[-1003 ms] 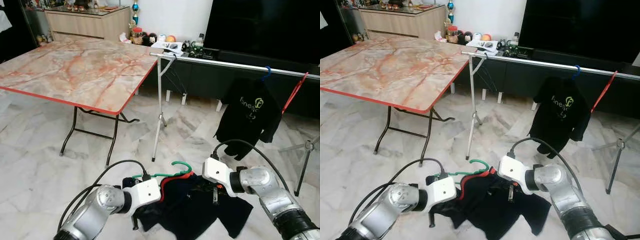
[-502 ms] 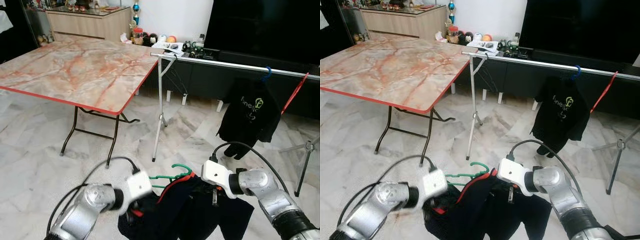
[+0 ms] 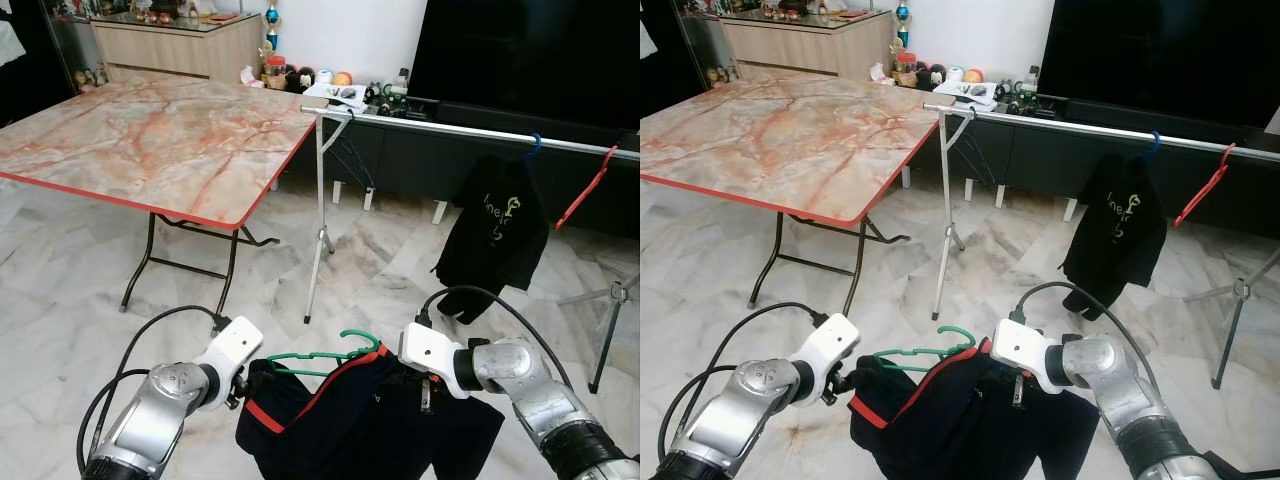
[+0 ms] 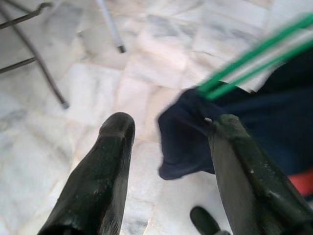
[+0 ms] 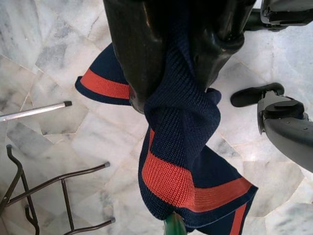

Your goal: Hang hanger

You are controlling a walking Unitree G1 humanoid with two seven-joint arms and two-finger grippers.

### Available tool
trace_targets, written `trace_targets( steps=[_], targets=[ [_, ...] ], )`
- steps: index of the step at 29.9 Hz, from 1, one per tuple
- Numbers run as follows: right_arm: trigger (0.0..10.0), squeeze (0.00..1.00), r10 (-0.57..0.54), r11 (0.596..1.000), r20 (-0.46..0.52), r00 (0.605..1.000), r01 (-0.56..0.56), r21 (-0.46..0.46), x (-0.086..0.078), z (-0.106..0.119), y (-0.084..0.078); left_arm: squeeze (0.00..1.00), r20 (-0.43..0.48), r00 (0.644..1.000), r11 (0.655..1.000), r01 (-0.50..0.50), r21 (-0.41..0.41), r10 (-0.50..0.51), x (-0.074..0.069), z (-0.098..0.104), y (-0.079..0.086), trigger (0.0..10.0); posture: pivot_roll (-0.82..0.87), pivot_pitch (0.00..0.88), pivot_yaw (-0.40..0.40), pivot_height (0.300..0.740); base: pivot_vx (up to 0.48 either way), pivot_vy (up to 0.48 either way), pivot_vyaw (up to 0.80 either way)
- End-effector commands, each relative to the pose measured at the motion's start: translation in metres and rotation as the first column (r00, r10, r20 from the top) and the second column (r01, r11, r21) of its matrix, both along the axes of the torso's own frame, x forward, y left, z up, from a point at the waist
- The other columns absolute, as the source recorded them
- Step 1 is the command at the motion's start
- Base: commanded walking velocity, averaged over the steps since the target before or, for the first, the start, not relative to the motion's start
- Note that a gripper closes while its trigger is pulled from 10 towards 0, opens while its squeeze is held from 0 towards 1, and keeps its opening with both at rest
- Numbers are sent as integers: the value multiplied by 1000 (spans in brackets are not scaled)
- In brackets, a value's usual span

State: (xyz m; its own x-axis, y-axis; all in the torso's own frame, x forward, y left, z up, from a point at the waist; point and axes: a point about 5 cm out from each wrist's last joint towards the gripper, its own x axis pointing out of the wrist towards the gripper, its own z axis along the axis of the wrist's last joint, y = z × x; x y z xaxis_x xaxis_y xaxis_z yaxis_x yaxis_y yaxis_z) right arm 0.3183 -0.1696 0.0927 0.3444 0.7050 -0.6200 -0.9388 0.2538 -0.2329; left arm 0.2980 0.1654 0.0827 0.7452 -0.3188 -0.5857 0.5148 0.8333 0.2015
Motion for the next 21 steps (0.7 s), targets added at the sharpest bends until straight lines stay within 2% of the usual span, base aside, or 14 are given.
trace_targets(
  steps=[1,2,3,6,8,10,12,18,21],
  targets=[
    [10000,0,15,1000,39,999,-15,7,5,8,4,0,-14,997,997,-73,-23,73,3,0,3,10000,137,0,-67,740,0,0,0],
    [10000,0,15,1000,39,999,-15,7,5,8,4,0,-14,997,997,-73,-23,73,3,0,3,10000,137,0,-67,740,0,0,0],
    [10000,0,16,1000,40,999,-16,8,5,8,4,0,-35,993,992,-114,-59,112,3,-1,2,10000,137,0,-67,740,0,0,0],
    [10000,0,16,1000,40,999,-16,8,5,8,4,0,-48,991,989,-126,-81,122,3,-2,1,10000,138,0,-67,740,0,0,0],
    [10000,0,16,1000,42,999,-17,7,5,8,5,0,-85,989,981,-134,-139,123,1,-2,-7,10000,138,0,-66,740,0,0,0],
    [10000,0,17,1000,42,999,-17,8,5,8,5,0,-93,988,978,-136,-157,122,0,-2,-9,10000,138,0,-66,740,0,0,0],
    [10000,0,19,1000,46,999,-20,13,6,9,8,0,-127,987,972,-119,-205,94,-3,-4,-19,10000,138,0,-65,740,0,0,0],
    [10000,0,26,999,50,998,-27,18,6,9,10,0,-160,979,963,-158,-217,125,-4,-8,-22,10000,139,0,-65,740,0,0,0],
    [10000,0,28,999,53,998,-29,17,6,10,11,0,-164,966,956,-231,-183,202,-3,-12,-17,10000,139,0,-65,740,0,0,0]
  ],
)
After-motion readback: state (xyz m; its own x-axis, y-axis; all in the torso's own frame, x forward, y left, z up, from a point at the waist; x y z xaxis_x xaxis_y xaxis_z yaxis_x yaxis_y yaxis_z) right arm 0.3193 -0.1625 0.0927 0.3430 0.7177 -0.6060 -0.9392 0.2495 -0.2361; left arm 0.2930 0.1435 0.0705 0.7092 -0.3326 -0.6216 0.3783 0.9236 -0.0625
